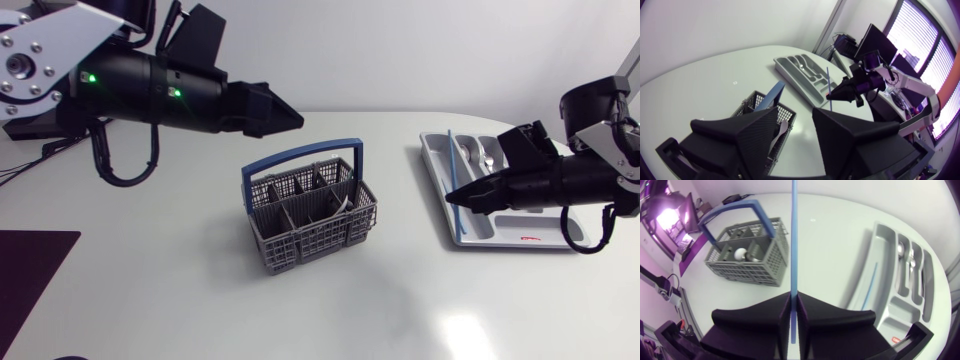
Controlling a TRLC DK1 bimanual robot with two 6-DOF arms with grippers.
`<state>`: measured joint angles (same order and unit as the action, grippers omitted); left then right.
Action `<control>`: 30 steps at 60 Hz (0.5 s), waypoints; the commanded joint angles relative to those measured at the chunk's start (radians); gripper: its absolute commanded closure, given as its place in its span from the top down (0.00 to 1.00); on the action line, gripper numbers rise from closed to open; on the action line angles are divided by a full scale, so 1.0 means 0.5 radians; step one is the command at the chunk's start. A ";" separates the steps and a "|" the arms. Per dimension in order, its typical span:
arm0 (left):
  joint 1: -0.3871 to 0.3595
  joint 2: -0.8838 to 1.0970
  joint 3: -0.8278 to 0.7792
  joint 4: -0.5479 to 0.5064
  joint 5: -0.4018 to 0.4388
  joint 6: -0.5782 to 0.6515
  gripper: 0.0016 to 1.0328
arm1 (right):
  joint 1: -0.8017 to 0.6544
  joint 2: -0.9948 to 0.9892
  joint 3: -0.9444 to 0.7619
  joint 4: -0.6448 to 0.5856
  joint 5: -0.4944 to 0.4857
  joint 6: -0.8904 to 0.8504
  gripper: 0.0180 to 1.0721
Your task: Unload the cutlery basket into the drawer organizer.
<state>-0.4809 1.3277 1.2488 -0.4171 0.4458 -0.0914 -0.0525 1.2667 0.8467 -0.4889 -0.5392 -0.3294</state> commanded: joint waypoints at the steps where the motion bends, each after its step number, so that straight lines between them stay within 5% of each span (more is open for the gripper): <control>1: -0.109 0.072 0.043 -0.058 -0.115 0.097 0.45 | -0.116 0.151 0.000 0.048 0.066 -0.062 0.05; 12: -0.348 0.182 0.015 -0.101 -0.437 0.158 0.41 | -0.251 0.571 0.135 0.257 0.373 0.011 0.05; 30: -0.606 0.443 0.126 -0.135 -0.833 0.198 0.37 | -0.300 0.940 0.325 0.373 0.551 0.116 0.06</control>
<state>-0.7490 1.5043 1.2697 -0.4744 0.0681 -0.0174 -0.1940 1.6897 0.9768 -0.3286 -0.2867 -0.2989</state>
